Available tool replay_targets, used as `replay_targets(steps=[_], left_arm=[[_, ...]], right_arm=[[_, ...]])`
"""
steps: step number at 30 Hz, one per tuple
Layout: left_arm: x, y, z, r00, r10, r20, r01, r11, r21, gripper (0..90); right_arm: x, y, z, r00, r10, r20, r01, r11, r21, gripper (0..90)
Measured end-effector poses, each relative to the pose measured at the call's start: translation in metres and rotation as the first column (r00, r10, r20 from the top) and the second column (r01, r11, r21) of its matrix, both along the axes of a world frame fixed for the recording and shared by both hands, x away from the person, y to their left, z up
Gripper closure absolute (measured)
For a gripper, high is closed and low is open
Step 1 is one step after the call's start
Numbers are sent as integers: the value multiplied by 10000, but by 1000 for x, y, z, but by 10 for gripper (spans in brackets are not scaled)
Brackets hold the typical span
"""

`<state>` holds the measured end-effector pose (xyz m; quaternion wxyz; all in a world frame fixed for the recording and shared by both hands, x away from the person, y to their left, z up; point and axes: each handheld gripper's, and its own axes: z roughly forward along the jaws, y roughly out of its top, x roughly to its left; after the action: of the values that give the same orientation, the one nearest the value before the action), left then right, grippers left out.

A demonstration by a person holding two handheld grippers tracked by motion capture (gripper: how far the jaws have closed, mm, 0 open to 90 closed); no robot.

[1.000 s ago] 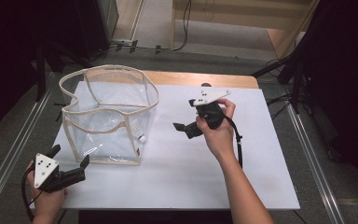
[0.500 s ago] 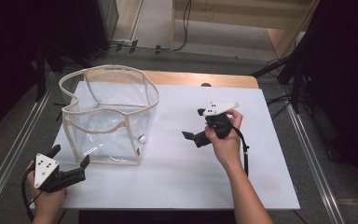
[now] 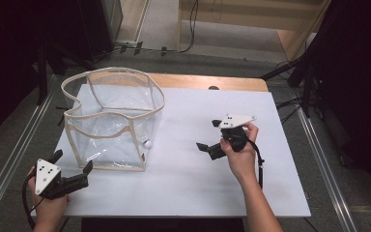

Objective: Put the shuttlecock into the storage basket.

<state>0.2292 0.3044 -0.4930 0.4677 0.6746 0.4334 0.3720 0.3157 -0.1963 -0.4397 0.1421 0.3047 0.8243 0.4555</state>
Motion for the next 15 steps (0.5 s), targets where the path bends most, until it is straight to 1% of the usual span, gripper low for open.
replay_targets(steps=[4, 8, 10, 15], left_arm=[[0, 0, 0, 10000, 10, 3, -10, 10000, 10, 3], [0, 0, 0, 10000, 11, 6, -11, 10000, 9, 3], [0, 0, 0, 10000, 15, -13, -15, 10000, 74, 3], [0, 0, 0, 10000, 19, 6, -19, 10000, 13, 3]], right_arm=[[-4, -5, -4, 9999, 38, 105, -38, 10000, 8, 0], [-8, -11, -7, 10000, -22, 52, 22, 10000, -9, 0], [-9, -13, -8, 9999, -17, 107, 17, 10000, 1, 0], [-15, -20, -14, 9999, -120, 23, 120, 9999, 23, 0]])
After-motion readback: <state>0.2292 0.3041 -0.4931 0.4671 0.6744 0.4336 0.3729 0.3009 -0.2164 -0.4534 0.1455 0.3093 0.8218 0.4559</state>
